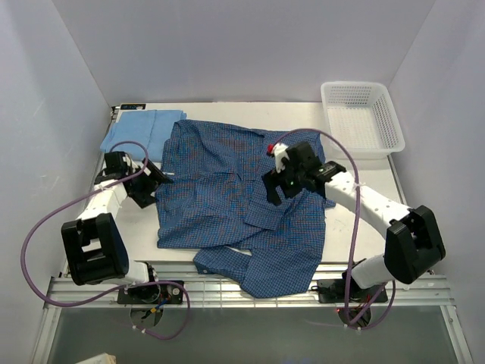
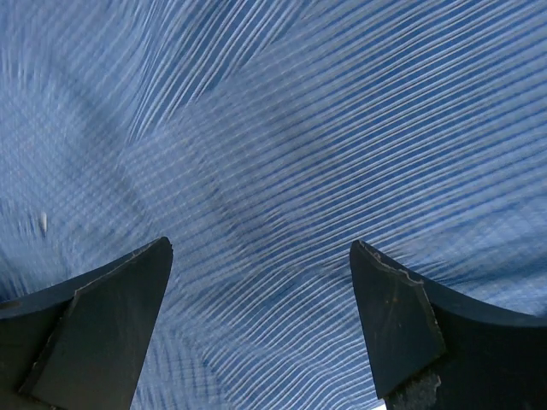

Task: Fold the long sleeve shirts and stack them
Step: Flatten the shirt out

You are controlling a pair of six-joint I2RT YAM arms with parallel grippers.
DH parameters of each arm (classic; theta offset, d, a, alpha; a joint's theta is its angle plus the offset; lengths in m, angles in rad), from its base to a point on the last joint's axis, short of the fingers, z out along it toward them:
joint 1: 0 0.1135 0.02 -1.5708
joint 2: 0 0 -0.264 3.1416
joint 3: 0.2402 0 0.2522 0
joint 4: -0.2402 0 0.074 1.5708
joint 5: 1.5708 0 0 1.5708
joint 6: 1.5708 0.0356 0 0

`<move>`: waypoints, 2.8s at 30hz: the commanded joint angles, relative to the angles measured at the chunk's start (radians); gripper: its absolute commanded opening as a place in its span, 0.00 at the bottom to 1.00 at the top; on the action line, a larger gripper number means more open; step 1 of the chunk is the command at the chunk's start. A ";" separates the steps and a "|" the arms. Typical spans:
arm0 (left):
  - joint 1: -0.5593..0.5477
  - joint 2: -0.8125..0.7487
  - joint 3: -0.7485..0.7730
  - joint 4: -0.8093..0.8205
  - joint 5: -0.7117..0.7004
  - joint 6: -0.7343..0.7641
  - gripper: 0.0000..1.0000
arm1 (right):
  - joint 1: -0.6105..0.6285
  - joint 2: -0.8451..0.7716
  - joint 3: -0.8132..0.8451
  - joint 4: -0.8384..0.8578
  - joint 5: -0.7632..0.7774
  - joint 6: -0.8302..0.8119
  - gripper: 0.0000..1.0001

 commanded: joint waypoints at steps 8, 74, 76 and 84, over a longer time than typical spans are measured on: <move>-0.094 -0.041 -0.100 0.028 0.000 -0.033 0.98 | 0.208 0.043 -0.116 -0.069 0.055 -0.073 0.90; -0.161 -0.288 -0.081 -0.489 -0.378 -0.142 0.98 | -0.320 -0.265 -0.180 0.057 0.140 0.365 0.90; -0.161 -0.296 -0.104 -0.549 -0.357 -0.167 0.98 | -0.318 -0.310 -0.239 -0.050 0.133 0.399 0.90; -0.165 -0.268 -0.238 -0.451 -0.208 -0.214 0.98 | -0.320 -0.341 -0.395 -0.210 0.044 0.505 0.90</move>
